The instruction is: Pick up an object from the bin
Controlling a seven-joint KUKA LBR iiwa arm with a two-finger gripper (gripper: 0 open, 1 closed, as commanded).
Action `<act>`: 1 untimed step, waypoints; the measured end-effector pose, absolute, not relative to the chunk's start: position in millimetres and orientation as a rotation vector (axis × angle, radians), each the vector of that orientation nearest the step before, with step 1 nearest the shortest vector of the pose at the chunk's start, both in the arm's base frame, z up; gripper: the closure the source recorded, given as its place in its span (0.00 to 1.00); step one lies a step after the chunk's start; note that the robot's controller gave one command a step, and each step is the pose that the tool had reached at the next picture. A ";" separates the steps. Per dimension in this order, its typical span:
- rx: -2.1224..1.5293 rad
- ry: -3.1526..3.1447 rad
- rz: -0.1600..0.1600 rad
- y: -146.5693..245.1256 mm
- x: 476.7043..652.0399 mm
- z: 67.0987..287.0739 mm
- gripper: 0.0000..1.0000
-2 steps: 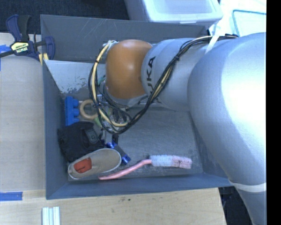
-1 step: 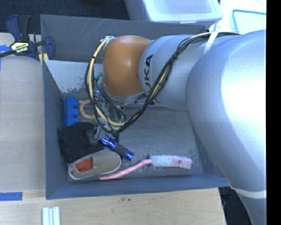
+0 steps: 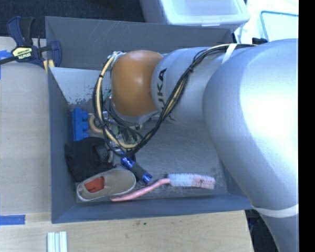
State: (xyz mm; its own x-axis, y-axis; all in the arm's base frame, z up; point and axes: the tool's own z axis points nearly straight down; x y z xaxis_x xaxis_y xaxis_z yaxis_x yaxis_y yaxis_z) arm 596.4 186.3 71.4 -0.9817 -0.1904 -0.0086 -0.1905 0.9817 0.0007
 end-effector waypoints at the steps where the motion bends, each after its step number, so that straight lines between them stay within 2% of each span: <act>1: -0.165 3.124 0.006 185.8 588.7 164.2 0.00</act>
Offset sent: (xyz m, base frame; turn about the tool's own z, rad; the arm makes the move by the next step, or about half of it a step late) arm -0.0069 0.0134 -0.0014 0.0428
